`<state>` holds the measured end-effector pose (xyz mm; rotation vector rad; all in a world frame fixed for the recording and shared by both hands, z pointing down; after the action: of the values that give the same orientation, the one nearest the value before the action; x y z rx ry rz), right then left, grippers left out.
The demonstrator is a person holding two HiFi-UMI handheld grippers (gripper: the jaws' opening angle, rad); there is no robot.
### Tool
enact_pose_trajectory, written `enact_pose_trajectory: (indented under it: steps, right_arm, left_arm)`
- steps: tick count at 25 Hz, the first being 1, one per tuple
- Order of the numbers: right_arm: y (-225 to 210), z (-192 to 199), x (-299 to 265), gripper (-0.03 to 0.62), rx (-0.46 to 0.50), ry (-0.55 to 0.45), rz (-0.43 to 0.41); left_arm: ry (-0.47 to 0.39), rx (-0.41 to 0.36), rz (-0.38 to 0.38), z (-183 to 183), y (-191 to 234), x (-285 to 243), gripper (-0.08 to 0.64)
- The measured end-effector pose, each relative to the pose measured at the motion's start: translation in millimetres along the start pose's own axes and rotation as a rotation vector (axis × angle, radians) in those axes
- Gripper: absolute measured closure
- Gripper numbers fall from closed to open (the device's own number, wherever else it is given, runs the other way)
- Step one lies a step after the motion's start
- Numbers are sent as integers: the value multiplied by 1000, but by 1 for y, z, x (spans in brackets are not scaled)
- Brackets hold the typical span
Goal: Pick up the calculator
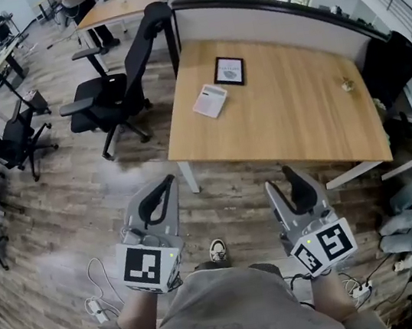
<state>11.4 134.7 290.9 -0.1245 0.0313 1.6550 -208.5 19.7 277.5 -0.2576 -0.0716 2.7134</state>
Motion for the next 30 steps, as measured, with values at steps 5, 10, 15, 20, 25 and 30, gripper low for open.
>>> enact_pose_trajectory:
  steps: [5,10,15,20,25,30]
  right_arm:
    - [-2,-5,-38,423,2,2,12]
    - [-9,-8,-64,423,13,7,13]
    - [-25,-10,-93,423,9,5,10]
    - [-49,-7,-129,423,3,9,-14]
    - [-80,-10,-174,423,1,22,-67]
    - [-113,-15,-223,423,-2,42,-144]
  left_arm:
    - [-9,5,0,2,33,-19,558]
    - [-15,14,-1,2,51,-34,558]
    - [-12,10,-11,2,69,-58,558]
    - [-27,-10,-34,2,86,-90,558]
    - [7,17,-79,-6,98,-131,558]
    - [27,26,-147,-17,112,-169,558]
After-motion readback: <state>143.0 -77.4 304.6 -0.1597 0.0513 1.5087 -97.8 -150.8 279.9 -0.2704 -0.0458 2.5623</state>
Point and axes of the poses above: the fingertips, and each gripper's own axes: x backward along the fingers, y to its left, z out of its underside, the point moved 6 cm from there along x, backward along the fingers, and after that the axes turned 13 degrees about z, right-handed, at the moved point
